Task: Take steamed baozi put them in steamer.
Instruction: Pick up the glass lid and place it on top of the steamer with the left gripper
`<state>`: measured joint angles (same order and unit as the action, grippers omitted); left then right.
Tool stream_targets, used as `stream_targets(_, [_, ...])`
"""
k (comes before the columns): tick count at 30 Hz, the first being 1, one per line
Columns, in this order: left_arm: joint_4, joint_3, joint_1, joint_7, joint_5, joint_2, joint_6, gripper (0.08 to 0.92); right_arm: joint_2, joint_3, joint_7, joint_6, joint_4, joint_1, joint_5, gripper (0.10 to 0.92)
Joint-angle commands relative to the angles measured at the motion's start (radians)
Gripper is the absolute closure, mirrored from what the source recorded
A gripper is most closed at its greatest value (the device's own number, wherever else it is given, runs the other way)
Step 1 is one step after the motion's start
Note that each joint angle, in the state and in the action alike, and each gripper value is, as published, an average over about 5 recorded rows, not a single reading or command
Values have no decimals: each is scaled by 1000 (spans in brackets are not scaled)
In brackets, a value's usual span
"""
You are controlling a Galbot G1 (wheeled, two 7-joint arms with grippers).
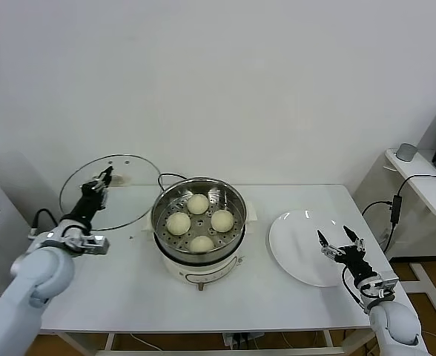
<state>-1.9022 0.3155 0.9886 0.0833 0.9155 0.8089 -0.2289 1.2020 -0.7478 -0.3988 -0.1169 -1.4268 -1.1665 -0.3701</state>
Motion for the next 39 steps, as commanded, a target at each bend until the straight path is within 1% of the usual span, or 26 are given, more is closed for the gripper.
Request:
stream_targets(1, [-123,-275,-126,91,109,45,-249,894,-4,-2,0,0,1,-1,-1,203])
stream_targets(7, [-118,-370,-150,141,183,110,-332,894,-10,-2,2,1,3,-2,0,203])
stream_targets(12, [-98,-414,-154,148,215,165,-369,894,-14,-1,3,1,5,-5,1,203])
stream_targets(19, [-42,-447,-171,126,240,235,-361,894,-10,2,2,0,14,-4,3,203])
stream_targets(26, [20,-489,-201,125,268,297,-364,894,-11,5,2,1,16,0,3,203])
stream_targets(39, [95,-529,-229,112,289,357,-366,894,-12,0,-2,1,26,0,2,203])
